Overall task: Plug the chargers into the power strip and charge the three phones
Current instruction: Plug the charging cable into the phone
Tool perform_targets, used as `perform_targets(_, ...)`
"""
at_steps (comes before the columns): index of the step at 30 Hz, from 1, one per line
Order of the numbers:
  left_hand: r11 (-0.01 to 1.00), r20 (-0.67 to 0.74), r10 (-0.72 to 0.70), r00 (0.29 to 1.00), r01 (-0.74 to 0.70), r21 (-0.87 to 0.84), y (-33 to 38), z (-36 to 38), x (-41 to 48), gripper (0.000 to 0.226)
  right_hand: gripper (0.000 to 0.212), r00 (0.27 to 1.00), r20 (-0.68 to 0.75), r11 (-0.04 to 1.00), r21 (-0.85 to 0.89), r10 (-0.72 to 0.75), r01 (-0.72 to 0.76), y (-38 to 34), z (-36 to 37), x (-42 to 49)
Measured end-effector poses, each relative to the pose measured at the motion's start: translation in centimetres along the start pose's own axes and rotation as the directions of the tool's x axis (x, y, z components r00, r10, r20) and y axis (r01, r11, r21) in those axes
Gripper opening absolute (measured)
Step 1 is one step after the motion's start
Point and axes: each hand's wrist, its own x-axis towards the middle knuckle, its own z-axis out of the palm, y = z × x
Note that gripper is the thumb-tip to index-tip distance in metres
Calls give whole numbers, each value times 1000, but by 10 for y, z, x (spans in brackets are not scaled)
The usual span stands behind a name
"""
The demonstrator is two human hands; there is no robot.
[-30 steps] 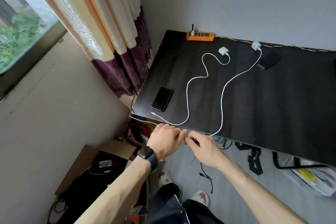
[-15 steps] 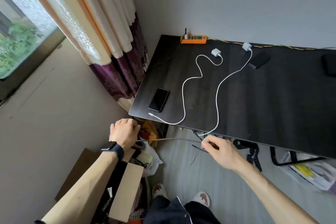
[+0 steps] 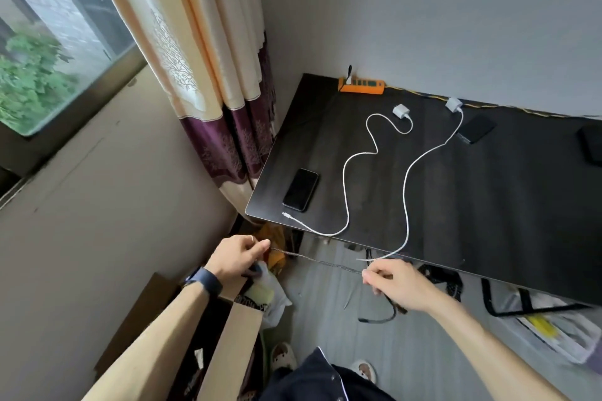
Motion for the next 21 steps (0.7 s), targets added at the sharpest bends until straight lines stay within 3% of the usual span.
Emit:
perform_targets(2, 997, -56, -35, 998, 38, 63, -20, -9, 3, 43, 26, 997, 71, 997, -69, 32, -27, -5, 10, 4)
perform_targets(5, 994, -160, -98, 982, 103, 22, -49, -18, 11, 43, 31, 988, 145, 992, -121, 48, -30, -13, 18, 14)
perform_targets(8, 983, -210, -159, 965, 175, 60, -68, -31, 10, 41, 36, 990, 124, 984, -172, 62, -40, -20, 17, 24)
perform_targets(11, 924, -206, -212, 955, 264, 276, -71, -37, 6, 30, 37, 998, 53, 977, -209, 47, -35, -32, 11, 33)
perform_targets(13, 891, -162, -151, 975, 205, 405, -58, -35, 5, 26, 32, 999, 33, 977, -214, -2, 9, -44, 9, 35)
perform_targets(15, 953, -85, 30, 996, -3, 303, -27, -26, 4, 47, 29, 997, 29, 977, -198, -72, 76, -63, 10, 38)
perform_targets(17, 982, 8, 171, 985, -171, 80, 13, -13, 1, 47, 28, 990, 34, 971, -193, -138, 142, -82, 13, 42)
perform_targets(19, 976, 128, 191, 973, -175, -128, 46, -1, -3, 29, 28, 985, 26, 965, -196, -173, 175, -98, 14, 44)
perform_targets(21, 963, 201, 209, 957, -165, -213, 62, 4, 1, 25, 29, 986, -10, 968, -190, -167, 162, -107, 7, 45)
